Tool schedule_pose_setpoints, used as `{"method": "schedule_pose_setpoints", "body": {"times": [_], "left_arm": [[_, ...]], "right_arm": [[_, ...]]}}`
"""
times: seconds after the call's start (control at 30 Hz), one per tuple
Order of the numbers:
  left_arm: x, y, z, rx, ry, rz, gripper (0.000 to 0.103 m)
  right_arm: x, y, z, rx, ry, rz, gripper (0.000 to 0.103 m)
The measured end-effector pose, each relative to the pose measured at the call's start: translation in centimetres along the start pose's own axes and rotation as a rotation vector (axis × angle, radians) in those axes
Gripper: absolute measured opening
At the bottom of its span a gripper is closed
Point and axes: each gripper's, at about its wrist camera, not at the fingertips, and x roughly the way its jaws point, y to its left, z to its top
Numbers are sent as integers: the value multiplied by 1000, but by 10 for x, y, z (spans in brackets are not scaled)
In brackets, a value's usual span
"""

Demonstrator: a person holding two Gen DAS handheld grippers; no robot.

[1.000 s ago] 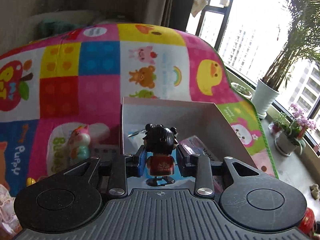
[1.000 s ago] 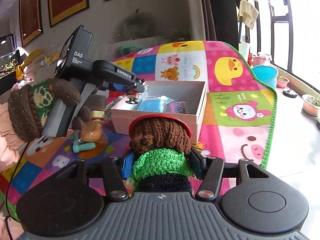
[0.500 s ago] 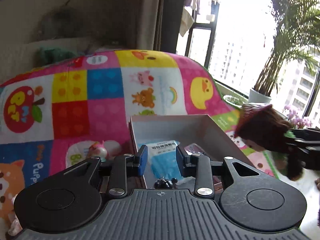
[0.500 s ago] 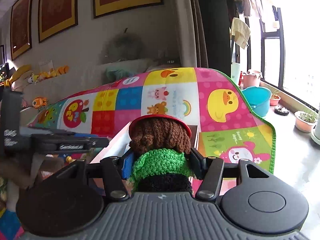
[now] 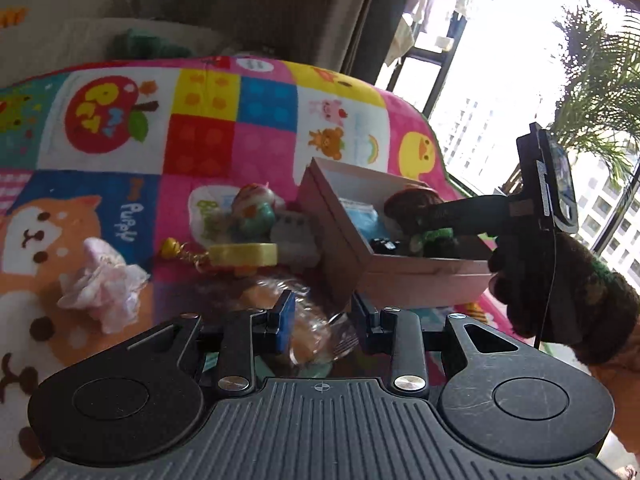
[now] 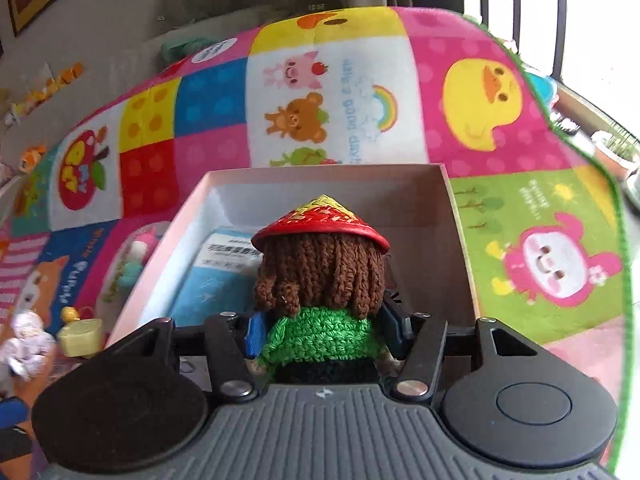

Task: Organize objects
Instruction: 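Place the figurine into the pink box with the left tool while the right tool drops the doll in, then grasp the bagged bread roll with the left tool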

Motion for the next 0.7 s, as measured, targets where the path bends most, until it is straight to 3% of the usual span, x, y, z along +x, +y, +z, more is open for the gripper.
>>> {"method": "schedule_pose_setpoints", "body": {"times": [0.07,0.2,0.3,0.4,0.47,0.57,0.7], "left_arm": [[-2,5,-6,5,1,36,35],[-3,12,-15,8,13,70,35],[-7,15,-19,-1,21,79,35],[-11,16,-21,-12,19,85,35],[-11,18,-21,-40,17,85,35],[-13,17,-22,-76,5,95,35],[-10,5,-25,-30,31,94,35]], "right_arm": [[2,3,0,-35,-8,-53,56],[-5,-4,-2,2,26,72,58],[-30,-3,-11,-24,-53,50,71],[-77,-2,-27,-70,-201,24,87],[-108,3,-44,-102,-284,30,103],[-137,10,-79,-141,-327,55,103],[-139,27,-135,-207,-258,83,103]]}}
